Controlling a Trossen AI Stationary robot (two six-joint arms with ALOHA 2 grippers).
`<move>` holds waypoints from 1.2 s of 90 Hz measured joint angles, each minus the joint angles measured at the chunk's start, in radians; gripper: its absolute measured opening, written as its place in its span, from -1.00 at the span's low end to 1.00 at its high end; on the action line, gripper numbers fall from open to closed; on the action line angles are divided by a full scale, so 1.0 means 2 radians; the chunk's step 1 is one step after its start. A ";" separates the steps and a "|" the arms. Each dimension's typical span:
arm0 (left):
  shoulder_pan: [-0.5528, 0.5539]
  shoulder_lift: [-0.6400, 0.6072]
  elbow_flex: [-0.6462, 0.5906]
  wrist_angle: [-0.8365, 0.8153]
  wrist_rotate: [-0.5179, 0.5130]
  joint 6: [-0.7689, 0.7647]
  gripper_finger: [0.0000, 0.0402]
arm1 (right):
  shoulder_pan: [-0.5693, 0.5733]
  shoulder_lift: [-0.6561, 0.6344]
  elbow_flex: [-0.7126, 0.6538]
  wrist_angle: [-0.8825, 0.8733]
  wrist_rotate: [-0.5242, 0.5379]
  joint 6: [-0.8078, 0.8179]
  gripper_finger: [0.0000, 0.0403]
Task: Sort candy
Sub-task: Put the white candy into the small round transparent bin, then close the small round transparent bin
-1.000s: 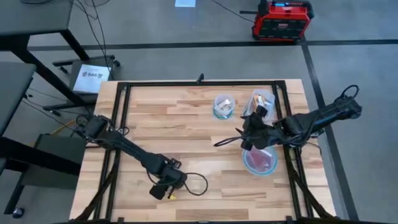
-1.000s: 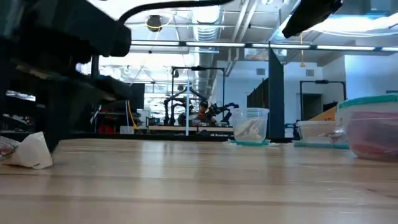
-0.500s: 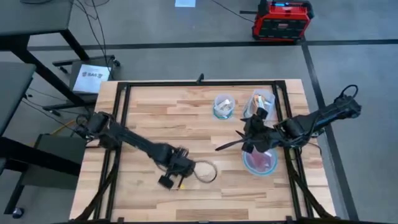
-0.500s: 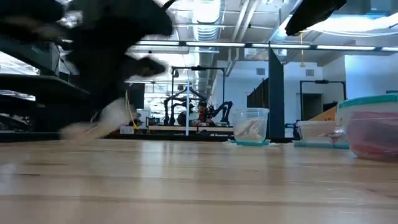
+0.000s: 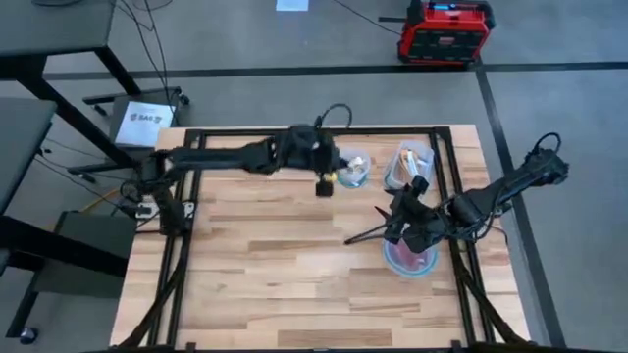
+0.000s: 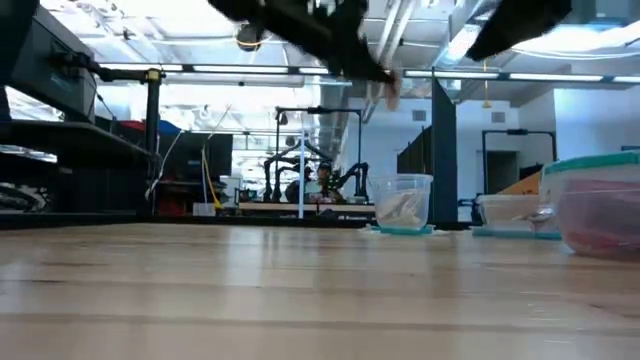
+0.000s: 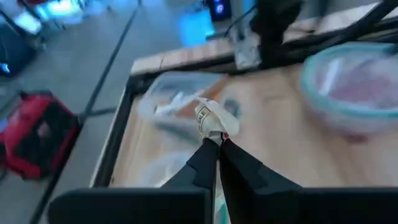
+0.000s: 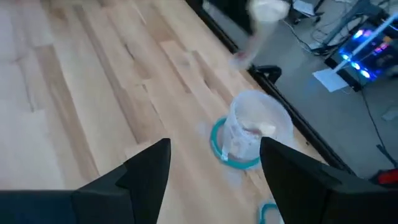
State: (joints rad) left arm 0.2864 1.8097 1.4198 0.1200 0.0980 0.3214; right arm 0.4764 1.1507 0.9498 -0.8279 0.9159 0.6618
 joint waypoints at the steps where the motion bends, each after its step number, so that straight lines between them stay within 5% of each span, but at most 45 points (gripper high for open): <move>1: 0.004 0.005 0.001 0.008 0.002 -0.003 -1.00 | 0.001 0.000 -0.003 0.001 0.000 0.006 0.15; 14: 0.039 0.057 0.020 0.062 0.028 -0.046 -1.00 | 0.011 0.001 -0.041 0.014 0.000 0.079 0.15; 26: 0.048 0.088 0.040 0.030 0.030 -0.034 -0.93 | 0.020 0.001 -0.057 0.027 -0.001 0.102 0.15; 64: 0.034 0.100 0.116 -0.160 0.031 0.122 -0.10 | 0.028 0.000 -0.057 0.037 -0.014 0.102 0.15; 80: 0.016 0.111 0.120 -0.223 0.031 0.215 -0.06 | 0.030 0.000 -0.057 0.038 -0.014 0.102 0.15; 108: 0.015 0.159 0.118 -0.182 -0.025 0.249 -0.08 | 0.029 0.000 -0.057 0.039 -0.014 0.102 0.15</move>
State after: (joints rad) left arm 0.3154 2.1273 1.6566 -0.2438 0.0471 0.8188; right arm 0.5343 1.1510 0.8368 -0.7502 0.8883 0.8654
